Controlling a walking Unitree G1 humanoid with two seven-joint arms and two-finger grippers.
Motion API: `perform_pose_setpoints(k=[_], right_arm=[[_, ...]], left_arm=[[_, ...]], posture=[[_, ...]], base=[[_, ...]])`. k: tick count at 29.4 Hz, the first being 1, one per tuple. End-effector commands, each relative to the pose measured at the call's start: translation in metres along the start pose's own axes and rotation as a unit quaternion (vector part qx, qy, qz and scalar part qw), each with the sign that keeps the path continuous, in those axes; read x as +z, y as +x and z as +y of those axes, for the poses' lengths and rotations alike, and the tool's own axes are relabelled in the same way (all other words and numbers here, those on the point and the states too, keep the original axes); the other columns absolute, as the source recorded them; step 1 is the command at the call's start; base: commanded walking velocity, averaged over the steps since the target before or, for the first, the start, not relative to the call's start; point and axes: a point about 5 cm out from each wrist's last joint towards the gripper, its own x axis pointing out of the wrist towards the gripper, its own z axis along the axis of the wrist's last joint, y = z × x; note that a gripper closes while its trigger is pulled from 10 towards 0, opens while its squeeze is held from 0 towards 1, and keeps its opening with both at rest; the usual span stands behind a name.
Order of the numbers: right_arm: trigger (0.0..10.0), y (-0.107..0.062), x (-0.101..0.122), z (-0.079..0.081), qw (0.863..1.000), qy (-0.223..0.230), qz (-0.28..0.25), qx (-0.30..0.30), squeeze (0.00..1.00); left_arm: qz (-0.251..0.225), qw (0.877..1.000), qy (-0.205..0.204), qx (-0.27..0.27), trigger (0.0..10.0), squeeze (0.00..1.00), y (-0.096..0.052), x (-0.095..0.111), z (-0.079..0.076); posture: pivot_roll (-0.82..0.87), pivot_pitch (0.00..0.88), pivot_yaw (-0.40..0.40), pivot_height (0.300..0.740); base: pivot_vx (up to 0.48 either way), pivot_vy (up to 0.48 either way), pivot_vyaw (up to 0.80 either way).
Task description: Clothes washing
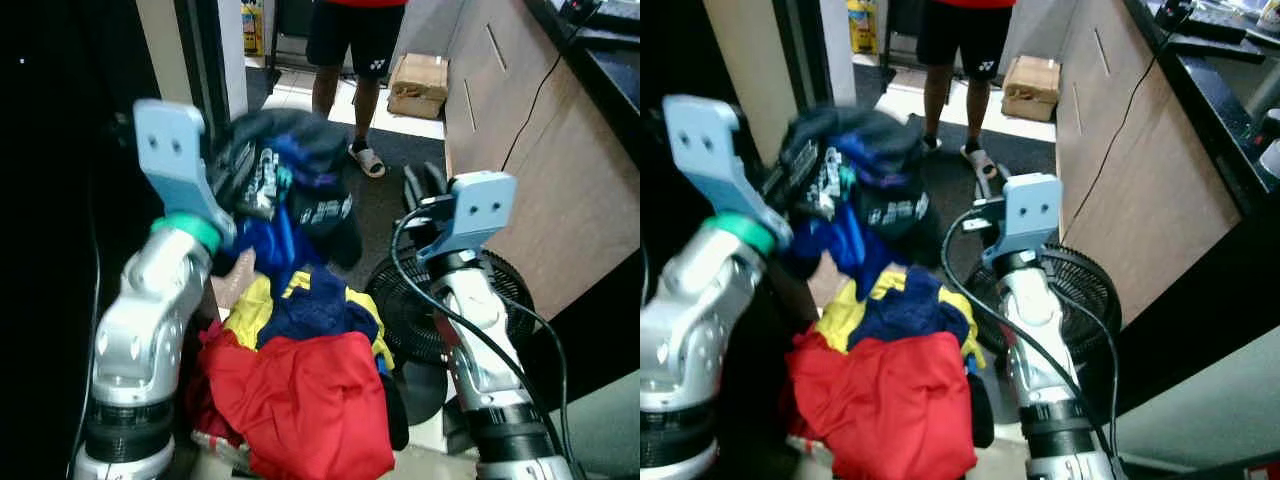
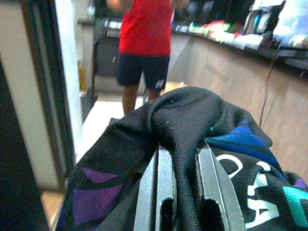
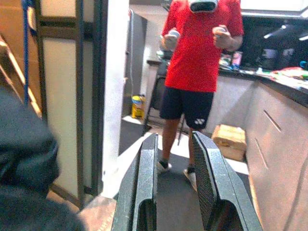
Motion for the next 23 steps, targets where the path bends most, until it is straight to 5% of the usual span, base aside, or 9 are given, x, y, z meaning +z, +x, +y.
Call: perform_pose_setpoints(k=[1, 12, 23], right_arm=[[10.0, -0.008, -0.007, -0.003, 1.000, -0.005, 0.022, -0.014, 0.00], [10.0, -0.014, -0.013, -0.003, 0.999, -0.024, 0.047, -0.013, 0.00], [10.0, -0.016, -0.014, -0.004, 0.998, -0.028, 0.055, -0.017, 0.00]], left_arm=[[-0.003, 1.000, -0.001, 0.003, 10.0, 0.00, 0.000, -0.001, -0.006], [0.015, 1.000, -0.008, 0.013, 10.0, 0.00, 0.005, -0.015, -0.011], [0.016, 1.000, -0.005, 0.012, 10.0, 0.00, 0.005, -0.017, -0.014]], posture=[[0.10, 0.000, -0.017, 0.740], [0.08, 0.000, -0.014, 0.740], [0.08, 0.000, -0.011, 0.740]], base=[[0.000, 0.000, 0.00], [0.000, 0.000, 0.00], [-0.331, 0.000, 0.00]])
